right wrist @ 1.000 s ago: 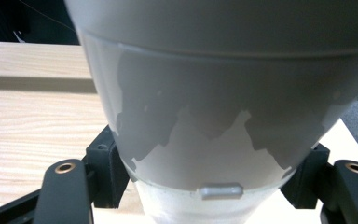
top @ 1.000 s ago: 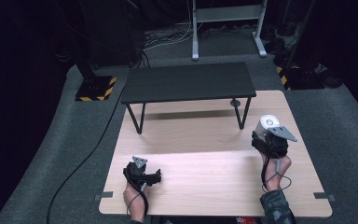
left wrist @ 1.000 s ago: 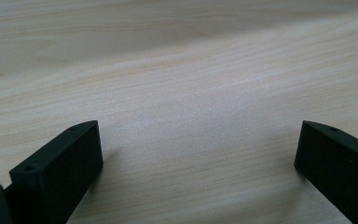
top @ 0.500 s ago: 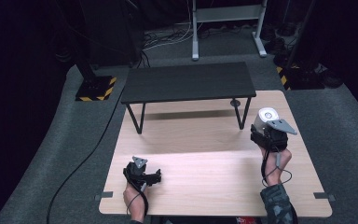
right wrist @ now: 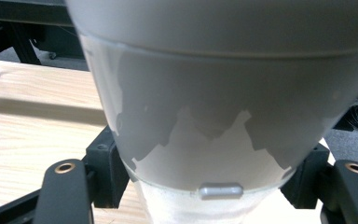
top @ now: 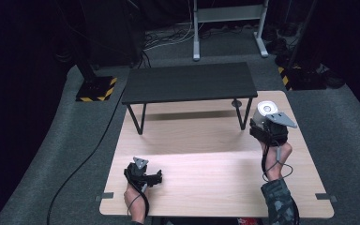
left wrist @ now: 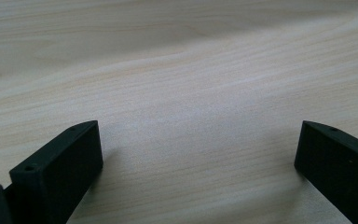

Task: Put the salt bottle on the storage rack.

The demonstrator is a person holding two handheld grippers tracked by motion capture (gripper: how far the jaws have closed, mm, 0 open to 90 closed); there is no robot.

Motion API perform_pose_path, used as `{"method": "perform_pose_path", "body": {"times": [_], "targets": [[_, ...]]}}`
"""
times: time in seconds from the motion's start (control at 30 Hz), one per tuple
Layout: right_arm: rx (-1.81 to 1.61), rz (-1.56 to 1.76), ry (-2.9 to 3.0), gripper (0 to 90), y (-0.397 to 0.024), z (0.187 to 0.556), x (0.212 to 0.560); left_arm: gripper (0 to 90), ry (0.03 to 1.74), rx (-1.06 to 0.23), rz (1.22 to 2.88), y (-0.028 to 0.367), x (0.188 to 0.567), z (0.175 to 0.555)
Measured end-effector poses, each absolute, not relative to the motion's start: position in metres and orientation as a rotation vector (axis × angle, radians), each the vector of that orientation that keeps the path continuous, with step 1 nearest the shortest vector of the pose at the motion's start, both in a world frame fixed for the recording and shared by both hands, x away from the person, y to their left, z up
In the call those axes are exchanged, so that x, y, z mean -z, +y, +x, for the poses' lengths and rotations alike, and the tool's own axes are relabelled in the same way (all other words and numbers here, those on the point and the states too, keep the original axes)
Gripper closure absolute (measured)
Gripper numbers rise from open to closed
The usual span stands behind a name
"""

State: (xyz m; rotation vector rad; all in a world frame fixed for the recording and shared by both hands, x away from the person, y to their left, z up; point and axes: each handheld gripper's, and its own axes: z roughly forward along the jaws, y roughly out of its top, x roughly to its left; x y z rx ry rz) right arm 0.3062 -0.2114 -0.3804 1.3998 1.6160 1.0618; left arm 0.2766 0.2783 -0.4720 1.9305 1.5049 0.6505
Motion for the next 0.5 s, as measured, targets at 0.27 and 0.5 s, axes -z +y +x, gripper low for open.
{"method": "perform_pose_path", "body": {"times": [0.27,0.5], "targets": [[-1.073,1.380,1.621,29.4,-0.209,0.310,0.371,0.2,1.504,-0.650,1.931,0.278,0.472,0.277],[-1.076,1.361,1.628,29.4,-0.208,0.314,0.363,0.2,1.504,-0.650,1.931,0.278,0.472,0.277]]}}
